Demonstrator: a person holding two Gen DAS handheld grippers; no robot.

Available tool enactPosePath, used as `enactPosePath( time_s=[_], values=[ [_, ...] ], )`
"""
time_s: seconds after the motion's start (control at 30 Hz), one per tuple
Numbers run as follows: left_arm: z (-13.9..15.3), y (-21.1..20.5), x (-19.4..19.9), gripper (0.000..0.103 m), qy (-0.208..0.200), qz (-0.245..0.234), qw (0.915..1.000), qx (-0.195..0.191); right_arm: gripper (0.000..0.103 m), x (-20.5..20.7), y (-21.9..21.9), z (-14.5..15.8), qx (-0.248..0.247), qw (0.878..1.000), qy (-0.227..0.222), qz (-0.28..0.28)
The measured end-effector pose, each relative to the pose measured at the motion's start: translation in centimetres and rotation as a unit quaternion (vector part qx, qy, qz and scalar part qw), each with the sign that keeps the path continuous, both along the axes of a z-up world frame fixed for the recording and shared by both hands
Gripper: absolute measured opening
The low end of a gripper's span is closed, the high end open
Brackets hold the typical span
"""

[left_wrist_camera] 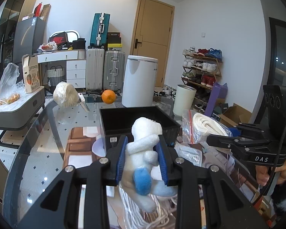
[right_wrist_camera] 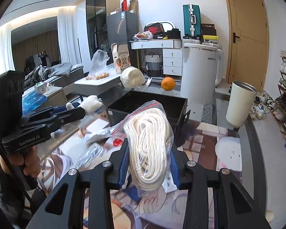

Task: Organize soft objects
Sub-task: 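Carry bunny and rope bag into the black box and open both tools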

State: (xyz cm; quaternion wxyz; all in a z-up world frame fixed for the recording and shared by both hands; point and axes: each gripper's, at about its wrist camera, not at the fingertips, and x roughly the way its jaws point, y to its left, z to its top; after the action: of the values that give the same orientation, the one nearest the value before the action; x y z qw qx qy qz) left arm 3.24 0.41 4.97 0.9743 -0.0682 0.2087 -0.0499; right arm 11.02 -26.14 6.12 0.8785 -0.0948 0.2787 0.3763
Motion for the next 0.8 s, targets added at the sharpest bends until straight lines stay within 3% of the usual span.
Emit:
enactPosePath(
  time_s=[0.4, 0.8],
  values=[
    [1.1, 1.3, 3.7, 0.029, -0.001, 0.018, 0.9998, -0.007, 0.037, 3.7, 2.0, 0.9, 0.012, 1.0, 0.006, -0.013],
    [0.7, 1.5, 8.5, 0.029, 0.018, 0.029, 0.9994, -0.006, 0.037, 8.9, 4.8, 0.1, -0.01, 1.0, 0.023, -0.018]
  ],
)
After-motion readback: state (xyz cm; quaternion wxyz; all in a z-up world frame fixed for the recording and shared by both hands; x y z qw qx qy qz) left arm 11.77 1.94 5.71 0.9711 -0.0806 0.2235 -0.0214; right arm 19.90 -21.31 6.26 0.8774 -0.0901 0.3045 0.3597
